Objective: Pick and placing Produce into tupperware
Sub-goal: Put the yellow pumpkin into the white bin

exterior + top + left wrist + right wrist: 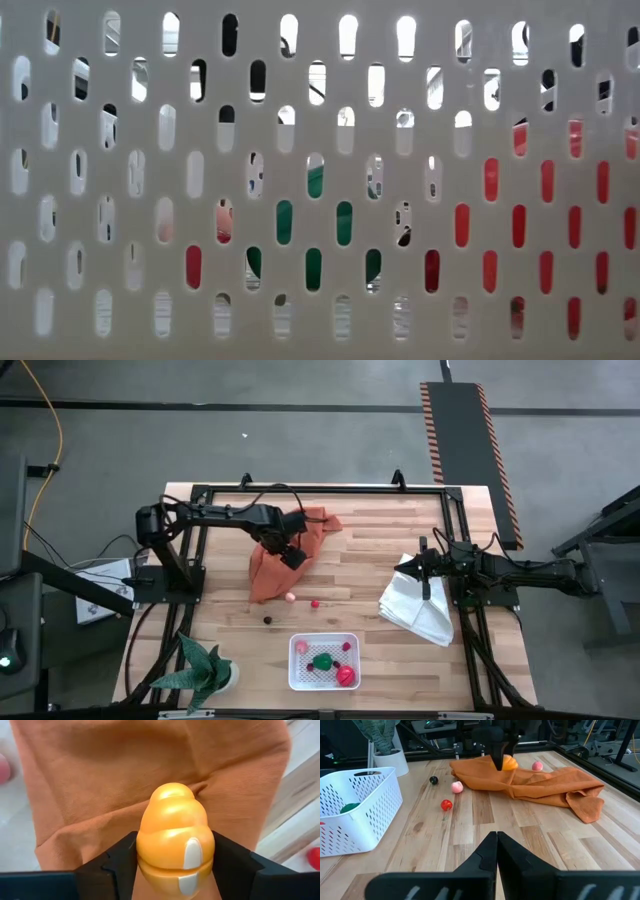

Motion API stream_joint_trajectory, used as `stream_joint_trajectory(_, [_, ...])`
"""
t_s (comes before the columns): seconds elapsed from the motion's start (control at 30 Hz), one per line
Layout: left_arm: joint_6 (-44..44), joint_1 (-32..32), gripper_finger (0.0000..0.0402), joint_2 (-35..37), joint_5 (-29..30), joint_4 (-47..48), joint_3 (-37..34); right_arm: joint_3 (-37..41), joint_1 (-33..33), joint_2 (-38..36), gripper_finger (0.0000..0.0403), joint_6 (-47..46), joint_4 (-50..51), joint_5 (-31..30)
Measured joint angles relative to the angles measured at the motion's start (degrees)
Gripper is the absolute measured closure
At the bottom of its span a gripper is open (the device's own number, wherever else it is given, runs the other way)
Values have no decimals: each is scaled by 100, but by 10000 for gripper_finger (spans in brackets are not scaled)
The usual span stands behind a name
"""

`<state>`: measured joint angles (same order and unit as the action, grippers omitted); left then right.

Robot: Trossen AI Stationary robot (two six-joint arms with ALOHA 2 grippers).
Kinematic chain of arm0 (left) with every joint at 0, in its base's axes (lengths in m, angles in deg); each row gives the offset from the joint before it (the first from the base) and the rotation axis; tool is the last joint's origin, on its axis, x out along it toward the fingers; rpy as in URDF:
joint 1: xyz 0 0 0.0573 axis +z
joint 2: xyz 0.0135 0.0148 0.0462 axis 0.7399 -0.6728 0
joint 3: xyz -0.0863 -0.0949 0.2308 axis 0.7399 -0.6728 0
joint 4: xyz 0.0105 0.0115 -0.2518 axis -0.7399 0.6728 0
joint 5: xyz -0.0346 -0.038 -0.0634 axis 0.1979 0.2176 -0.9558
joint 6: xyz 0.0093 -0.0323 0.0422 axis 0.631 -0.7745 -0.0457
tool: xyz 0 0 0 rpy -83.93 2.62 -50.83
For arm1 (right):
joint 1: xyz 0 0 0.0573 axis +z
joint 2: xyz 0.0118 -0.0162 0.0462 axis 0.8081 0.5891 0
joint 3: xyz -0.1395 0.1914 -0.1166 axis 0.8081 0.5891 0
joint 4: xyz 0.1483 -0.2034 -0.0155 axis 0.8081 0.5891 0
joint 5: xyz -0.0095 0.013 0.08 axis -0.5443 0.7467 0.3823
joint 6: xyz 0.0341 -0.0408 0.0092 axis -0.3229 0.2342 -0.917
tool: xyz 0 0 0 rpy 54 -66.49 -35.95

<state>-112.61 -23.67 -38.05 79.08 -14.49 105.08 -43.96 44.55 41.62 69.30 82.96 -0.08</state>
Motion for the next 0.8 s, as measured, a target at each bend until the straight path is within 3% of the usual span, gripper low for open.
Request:
stream_joint_trajectory(0.3, [-90,0,174,345,2,32,0,0,-1,0,402,0,0,1])
stream_joint_trajectory(0.6, [-95,0,206,762,2,150,2,-1,-1,0,402,0,0,1])
stream_joint_trajectory(0.8, [-149,-1,172,1063,4,216,2,1,1,0,402,0,0,0])
